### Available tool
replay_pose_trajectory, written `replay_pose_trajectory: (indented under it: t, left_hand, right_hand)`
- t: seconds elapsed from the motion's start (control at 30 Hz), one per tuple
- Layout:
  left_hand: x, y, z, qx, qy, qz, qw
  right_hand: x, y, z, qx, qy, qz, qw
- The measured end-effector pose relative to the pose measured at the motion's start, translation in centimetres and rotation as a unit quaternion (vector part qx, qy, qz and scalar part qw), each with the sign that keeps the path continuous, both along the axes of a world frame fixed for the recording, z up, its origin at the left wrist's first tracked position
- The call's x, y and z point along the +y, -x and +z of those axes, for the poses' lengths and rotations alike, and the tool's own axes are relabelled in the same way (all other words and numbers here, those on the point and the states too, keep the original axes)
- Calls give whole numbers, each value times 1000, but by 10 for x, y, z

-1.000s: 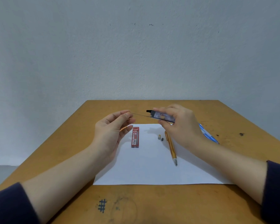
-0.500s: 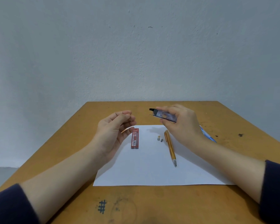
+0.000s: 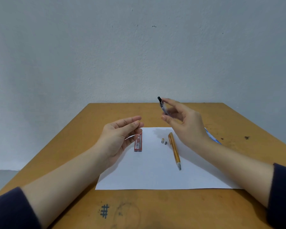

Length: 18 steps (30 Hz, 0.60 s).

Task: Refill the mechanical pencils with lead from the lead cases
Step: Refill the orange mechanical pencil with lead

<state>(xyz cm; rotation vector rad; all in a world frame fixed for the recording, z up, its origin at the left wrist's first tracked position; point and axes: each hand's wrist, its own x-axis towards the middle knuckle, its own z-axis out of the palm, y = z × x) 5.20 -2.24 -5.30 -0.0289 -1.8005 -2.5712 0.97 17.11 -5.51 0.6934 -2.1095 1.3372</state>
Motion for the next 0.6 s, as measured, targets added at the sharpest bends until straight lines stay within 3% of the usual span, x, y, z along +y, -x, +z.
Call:
replay_pose_trajectory:
  t: [0.17, 0.6]
  left_hand:
    - [0, 1, 0, -9, 9, 6, 1000]
    - [0, 0, 0, -14, 8, 8, 1000]
  right_hand:
    - [-3, -6, 3, -7, 2, 47, 999]
    - [-4, -8, 5, -12, 7, 44, 999]
